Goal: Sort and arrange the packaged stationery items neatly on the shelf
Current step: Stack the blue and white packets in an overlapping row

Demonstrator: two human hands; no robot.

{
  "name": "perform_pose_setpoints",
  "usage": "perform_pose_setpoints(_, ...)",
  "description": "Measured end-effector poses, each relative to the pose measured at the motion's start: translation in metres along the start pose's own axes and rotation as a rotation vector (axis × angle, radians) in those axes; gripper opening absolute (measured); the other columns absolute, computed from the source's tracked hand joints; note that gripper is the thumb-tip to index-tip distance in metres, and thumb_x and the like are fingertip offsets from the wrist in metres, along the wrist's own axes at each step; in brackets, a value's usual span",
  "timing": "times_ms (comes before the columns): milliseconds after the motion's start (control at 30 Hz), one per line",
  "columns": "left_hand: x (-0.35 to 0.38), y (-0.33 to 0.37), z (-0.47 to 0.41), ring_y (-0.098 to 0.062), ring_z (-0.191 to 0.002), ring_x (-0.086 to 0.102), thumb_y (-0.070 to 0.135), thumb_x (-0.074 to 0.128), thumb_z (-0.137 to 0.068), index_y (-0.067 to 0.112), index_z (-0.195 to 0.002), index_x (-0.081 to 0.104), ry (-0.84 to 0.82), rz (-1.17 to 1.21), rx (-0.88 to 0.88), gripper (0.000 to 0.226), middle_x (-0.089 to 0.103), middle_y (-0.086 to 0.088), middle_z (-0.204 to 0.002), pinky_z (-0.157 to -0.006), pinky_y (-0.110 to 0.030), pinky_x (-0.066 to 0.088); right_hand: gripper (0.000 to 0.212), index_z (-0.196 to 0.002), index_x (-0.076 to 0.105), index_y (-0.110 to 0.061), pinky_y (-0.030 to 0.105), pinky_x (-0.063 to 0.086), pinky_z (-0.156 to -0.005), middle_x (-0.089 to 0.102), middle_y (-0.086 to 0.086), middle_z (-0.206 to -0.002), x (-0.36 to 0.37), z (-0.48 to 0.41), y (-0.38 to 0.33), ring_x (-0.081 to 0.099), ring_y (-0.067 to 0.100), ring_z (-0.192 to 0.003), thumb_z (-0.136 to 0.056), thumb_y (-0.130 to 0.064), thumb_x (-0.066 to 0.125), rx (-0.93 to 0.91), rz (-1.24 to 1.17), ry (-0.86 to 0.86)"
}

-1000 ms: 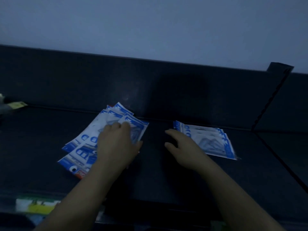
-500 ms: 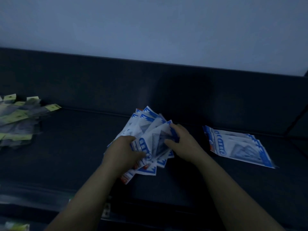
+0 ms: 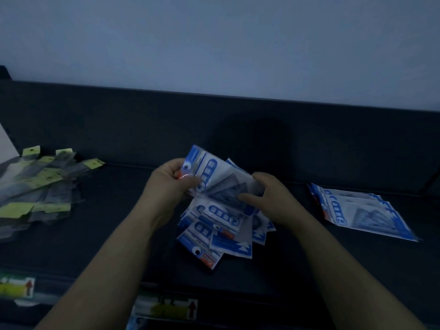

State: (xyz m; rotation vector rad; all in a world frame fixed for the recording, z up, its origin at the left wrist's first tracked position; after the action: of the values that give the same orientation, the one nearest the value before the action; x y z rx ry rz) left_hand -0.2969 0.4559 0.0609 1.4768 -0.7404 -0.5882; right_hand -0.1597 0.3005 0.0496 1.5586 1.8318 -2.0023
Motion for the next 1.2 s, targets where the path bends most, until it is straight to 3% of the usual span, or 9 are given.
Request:
perform_pose_setpoints(133,0.008,-0.015,0.002,-0.023,-0.089,0.072,0.010,0.070,-0.076,0.006,-0.110,0.057,0.043,0.451,-0.103,0.037,0.072,-0.014,-0.103,-0.072,-0.031,0.060,0.009,-0.094,0.063,-0.015,0.041,0.058,-0.069,0.071,0.007,-0.090,-0.003,-0.002,-0.013,0.070,0.020,-0.078,-0.087,-0.019,0.067,0.085,-0.274,0.044)
perform_pose_setpoints(267,0.036,-0.037,0.011,-0.029,-0.096,0.070,0.011,0.054,-0.095,0.005,-0.118,0.058,-0.083,0.383,-0.230,0.024,0.070,-0.016,-0.110,-0.073,-0.038,0.060,0.015,-0.103,0.063,-0.019,0.040,0.059,-0.074,0.071,0.003,-0.097,0.021,-0.002,-0.022,0.070,0.020,-0.084,-0.089,-0.025,0.065,0.072,-0.279,-0.028)
perform_pose_setpoints(400,0.001,-0.042,0.010,-0.025,-0.084,0.068,0.005,0.052,-0.095,0.009,-0.105,0.060,0.173,0.343,-0.214,0.014,0.069,-0.011,-0.096,-0.079,-0.043,0.056,0.030,-0.127,0.054,-0.021,0.024,0.044,-0.092,0.055,-0.005,-0.130,0.017,-0.001,0.002,0.054,0.016,-0.117,-0.098,-0.018,0.049,0.076,-0.016,0.033)
perform_pose_setpoints(567,-0.039,-0.059,0.015,-0.028,-0.079,0.065,0.006,0.051,-0.091,0.009,-0.103,0.057,0.339,0.381,-0.327,0.014,0.065,-0.012,-0.091,-0.077,-0.046,0.055,0.061,-0.142,0.037,-0.032,-0.005,0.025,-0.087,0.033,-0.023,-0.138,0.039,0.009,0.021,0.031,-0.003,-0.125,-0.092,0.002,0.043,0.003,0.285,-0.262)
perform_pose_setpoints(733,-0.047,-0.069,0.021,-0.030,-0.081,0.064,0.009,0.052,-0.090,0.013,-0.091,0.056,0.353,0.420,-0.384,0.006,0.063,-0.012,-0.092,-0.073,-0.047,0.055,0.047,-0.138,0.042,-0.037,0.033,0.038,-0.100,0.046,0.000,-0.132,0.026,0.008,0.034,0.043,0.021,-0.122,-0.093,-0.036,0.053,0.059,0.630,-0.156)
perform_pose_setpoints(833,-0.053,-0.069,0.022,-0.031,-0.085,0.065,0.011,0.052,-0.090,0.014,-0.097,0.057,0.368,0.412,-0.354,0.008,0.063,-0.012,-0.094,-0.079,-0.051,0.054,0.042,-0.113,0.061,-0.026,0.032,0.043,-0.084,0.051,-0.002,-0.108,0.019,0.008,0.025,0.051,0.017,-0.101,-0.082,-0.055,0.062,0.071,0.625,-0.079)
perform_pose_setpoints(967,-0.051,-0.065,0.025,-0.028,-0.076,0.063,0.009,0.050,-0.092,0.014,-0.089,0.056,0.363,0.350,-0.291,0.008,0.063,-0.011,-0.088,-0.065,-0.041,0.054,0.048,-0.084,0.056,-0.014,0.029,0.045,-0.071,0.048,-0.005,-0.099,0.023,0.006,0.024,0.049,0.012,-0.087,-0.071,-0.057,0.073,0.136,0.396,-0.091)
perform_pose_setpoints(1067,-0.049,-0.061,0.027,-0.025,-0.077,0.064,0.007,0.049,-0.095,0.012,-0.097,0.057,0.343,0.306,-0.213,0.010,0.065,-0.010,-0.090,-0.060,-0.035,0.052,0.047,-0.080,0.052,-0.014,0.026,0.041,-0.059,0.051,-0.001,-0.086,0.026,0.011,0.025,0.048,0.011,-0.070,-0.069,-0.052,0.077,0.180,0.295,-0.063)
perform_pose_setpoints(1200,-0.046,-0.056,0.028,-0.020,-0.083,0.066,0.004,0.046,-0.097,0.011,-0.114,0.056,0.303,0.252,-0.117,0.021,0.066,-0.005,-0.096,-0.061,-0.032,0.051,0.050,-0.091,0.055,-0.016,0.020,0.040,-0.060,0.047,-0.001,-0.104,0.015,0.016,0.027,0.049,0.009,-0.081,-0.065,-0.049,0.081,0.210,0.243,0.057)
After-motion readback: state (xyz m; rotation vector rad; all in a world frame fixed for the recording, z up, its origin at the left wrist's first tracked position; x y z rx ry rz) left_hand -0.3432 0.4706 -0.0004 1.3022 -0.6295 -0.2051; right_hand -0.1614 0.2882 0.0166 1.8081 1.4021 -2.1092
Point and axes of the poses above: each hand's wrist, its own z-axis away from the middle knuckle, its own x-axis out of the palm, y = z × x, the point moved 8 cm from there along -z, towards the middle knuckle
